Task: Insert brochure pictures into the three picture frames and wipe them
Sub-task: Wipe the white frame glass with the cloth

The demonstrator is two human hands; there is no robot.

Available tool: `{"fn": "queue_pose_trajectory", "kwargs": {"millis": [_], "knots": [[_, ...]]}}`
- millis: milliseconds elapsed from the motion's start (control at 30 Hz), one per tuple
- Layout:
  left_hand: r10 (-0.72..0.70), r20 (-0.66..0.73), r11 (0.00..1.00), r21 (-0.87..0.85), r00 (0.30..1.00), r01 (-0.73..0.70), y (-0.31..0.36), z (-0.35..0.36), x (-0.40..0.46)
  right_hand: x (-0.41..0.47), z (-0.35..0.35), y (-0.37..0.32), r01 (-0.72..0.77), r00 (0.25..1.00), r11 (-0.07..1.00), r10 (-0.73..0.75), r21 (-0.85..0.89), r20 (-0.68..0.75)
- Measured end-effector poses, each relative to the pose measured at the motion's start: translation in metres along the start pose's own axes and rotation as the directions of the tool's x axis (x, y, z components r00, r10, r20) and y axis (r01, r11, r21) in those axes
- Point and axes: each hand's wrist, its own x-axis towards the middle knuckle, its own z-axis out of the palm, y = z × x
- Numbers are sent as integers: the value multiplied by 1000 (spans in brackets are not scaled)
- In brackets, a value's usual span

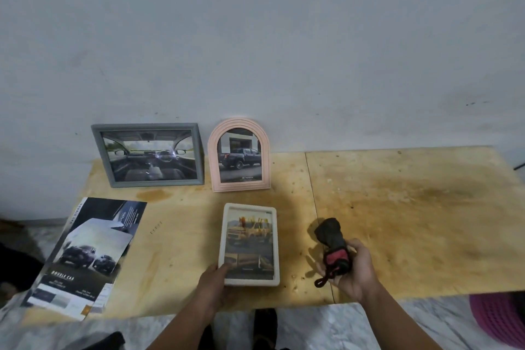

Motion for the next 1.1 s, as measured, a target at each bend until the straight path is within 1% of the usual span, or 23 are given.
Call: {"fn": "queue_pose_trajectory", "kwargs": {"millis": [100, 167, 267, 333, 400, 467, 500, 567, 600, 633, 700, 800, 867, 900, 933, 967, 1000, 1033, 1100], "knots": [[-8, 17, 998, 58, 1000, 7, -3, -2, -3, -4, 7, 5, -52, 992, 992, 64, -115, 108], [4, 20, 996, 93, 1000, -5, -8, -5, -3, -3, 10, 9, -99, 985, 979, 121, -178, 121], [10, 19, 982, 190, 1000, -13, -13, -12, -4, 0, 14, 16, -205, 967, 947, 234, -249, 96], [5, 33, 976, 219, 999, -12, -14, -14, -10, 1, 19, 24, -269, 954, 893, 299, -361, 29], [43, 26, 961, 273, 999, -49, -15, -17, -14, 4, 24, 35, -268, 960, 845, 274, -463, -57], [135, 13, 916, 380, 991, -130, -19, -20, -17, 8, 29, 47, -198, 980, 827, 176, -526, -92], [179, 10, 884, 438, 984, -165, -21, -24, -16, 9, 31, 53, -165, 986, 827, 137, -537, -92], [243, 41, 836, 498, 969, -230, -25, -31, -15, 11, 33, 64, -133, 991, 842, 103, -523, -87], [279, 61, 793, 548, 958, -266, -28, -35, -12, 10, 34, 68, -125, 992, 848, 102, -516, -72], [317, 76, 726, 622, 945, -293, -28, -36, -13, 9, 34, 72, -120, 993, 847, 107, -518, -55], [431, 116, 547, 755, 895, -361, -29, -42, -10, 9, 35, 80, -109, 993, 831, 114, -546, -24], [584, 197, 302, 847, 787, -437, -28, -50, 1, 11, 36, 90, -73, 997, 736, 71, -673, -31], [662, 283, 109, 879, 694, -463, -22, -55, 18, 13, 39, 96, -68, 998, 666, 50, -743, -46], [659, 321, 35, 890, 680, -455, -19, -55, 25, 14, 40, 101, -64, 998, 644, 39, -763, -51], [638, 355, -30, 898, 683, -439, -11, -55, 28, 14, 41, 103, -60, 998, 628, 33, -776, -50], [607, 378, -76, 903, 699, -423, -4, -54, 31, 10, 45, 103, -50, 999, 621, 31, -782, -40], [599, 399, -106, 899, 694, -425, -3, -55, 39, 8, 49, 104, -24, 1000, 615, 23, -788, -13], [592, 417, -126, 893, 690, -431, -2, -55, 49, 10, 53, 106, 28, 999, 605, -4, -796, 32], [565, 485, -216, 868, 667, -448, -5, -57, 66, 13, 65, 109, 144, 990, 560, -90, -816, 113]]}}
